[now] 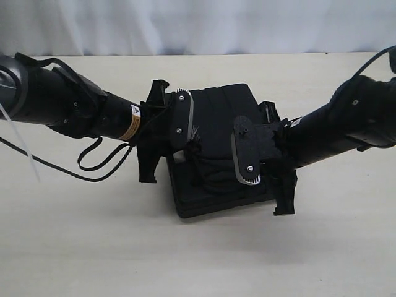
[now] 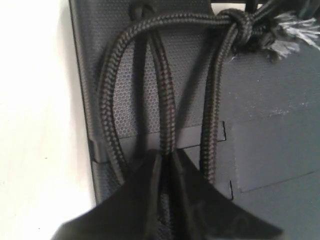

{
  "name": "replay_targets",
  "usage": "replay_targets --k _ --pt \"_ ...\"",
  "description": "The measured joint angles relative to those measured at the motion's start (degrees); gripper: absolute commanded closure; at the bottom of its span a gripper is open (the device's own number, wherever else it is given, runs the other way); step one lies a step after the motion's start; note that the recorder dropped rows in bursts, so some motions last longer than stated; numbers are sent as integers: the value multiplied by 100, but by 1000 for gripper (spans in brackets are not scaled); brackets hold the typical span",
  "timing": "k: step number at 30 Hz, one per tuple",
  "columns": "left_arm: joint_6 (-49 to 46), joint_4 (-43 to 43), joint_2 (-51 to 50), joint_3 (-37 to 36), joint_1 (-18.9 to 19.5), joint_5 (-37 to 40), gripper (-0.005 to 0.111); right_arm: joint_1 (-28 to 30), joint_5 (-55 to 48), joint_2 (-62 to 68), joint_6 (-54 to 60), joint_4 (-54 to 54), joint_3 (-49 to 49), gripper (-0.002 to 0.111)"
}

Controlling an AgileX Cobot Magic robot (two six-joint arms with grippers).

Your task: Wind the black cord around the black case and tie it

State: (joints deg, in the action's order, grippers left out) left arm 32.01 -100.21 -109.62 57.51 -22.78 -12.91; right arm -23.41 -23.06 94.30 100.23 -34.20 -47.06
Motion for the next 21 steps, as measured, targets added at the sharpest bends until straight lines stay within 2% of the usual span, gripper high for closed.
replay_targets --k 3,9,13,15,21 --pt "-358 0 0 0 0 81 75 0 0 0 0 0 0 104" --pt "-977 0 0 0 -18 -742 75 0 11 0 0 -13 0 104" --pt "-1164 201 0 0 -43 -826 75 0 -42 0 0 -57 0 104" --pt "-1439 556 0 0 -43 -913 75 0 -128 0 0 -57 0 104" --pt "-2704 2757 -24 0 -43 -1651 75 -42 -323 19 0 -80 -4 104"
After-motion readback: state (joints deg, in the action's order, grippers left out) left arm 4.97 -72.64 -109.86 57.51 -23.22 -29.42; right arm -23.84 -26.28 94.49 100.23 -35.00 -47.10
